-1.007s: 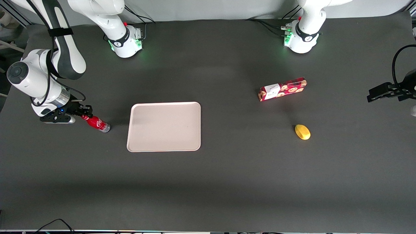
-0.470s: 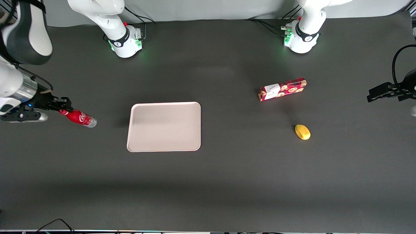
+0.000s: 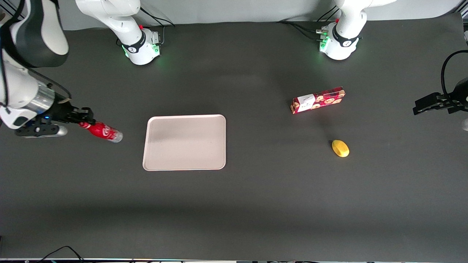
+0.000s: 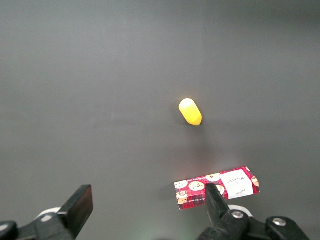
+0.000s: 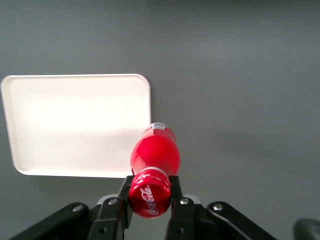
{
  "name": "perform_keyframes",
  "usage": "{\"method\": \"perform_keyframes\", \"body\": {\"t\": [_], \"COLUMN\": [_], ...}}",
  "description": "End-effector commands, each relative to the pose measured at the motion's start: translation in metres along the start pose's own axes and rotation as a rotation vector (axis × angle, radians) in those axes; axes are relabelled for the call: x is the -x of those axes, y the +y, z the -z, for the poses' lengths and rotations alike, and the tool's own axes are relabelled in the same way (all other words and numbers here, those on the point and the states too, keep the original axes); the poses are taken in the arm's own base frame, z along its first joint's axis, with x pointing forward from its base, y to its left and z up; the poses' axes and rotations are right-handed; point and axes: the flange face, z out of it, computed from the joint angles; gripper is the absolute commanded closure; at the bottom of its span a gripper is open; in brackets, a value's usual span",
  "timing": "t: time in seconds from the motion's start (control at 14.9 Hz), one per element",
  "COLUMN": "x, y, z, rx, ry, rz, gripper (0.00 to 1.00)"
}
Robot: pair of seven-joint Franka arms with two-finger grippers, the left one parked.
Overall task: Place coke bottle on tray
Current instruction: 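Lift the bottle and carry it over the white tray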
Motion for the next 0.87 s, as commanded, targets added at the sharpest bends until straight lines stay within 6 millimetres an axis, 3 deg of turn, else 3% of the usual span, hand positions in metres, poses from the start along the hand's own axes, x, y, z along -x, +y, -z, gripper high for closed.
{"method": "perform_keyframes", "body": {"t": [0.0, 0.2, 0.47, 0.67, 0.81], "x": [-0.002, 0.001, -0.007, -0.013, -0.012], "y": [-0.065, -0.111, -0.109, -0.107, -0.107], "z": [-0.004, -0.032, -0.115, -0.151, -0.161], "rx": [-0.019, -0.028, -0.008, 0.054, 0.055], "ry": [0.025, 0.028, 0.036, 0.022, 0.015], "rz": [-0.073, -0.133, -0.113, -0.072, -0.071], "gripper": [1.0, 1.0, 1.0, 1.0, 1.0]}}
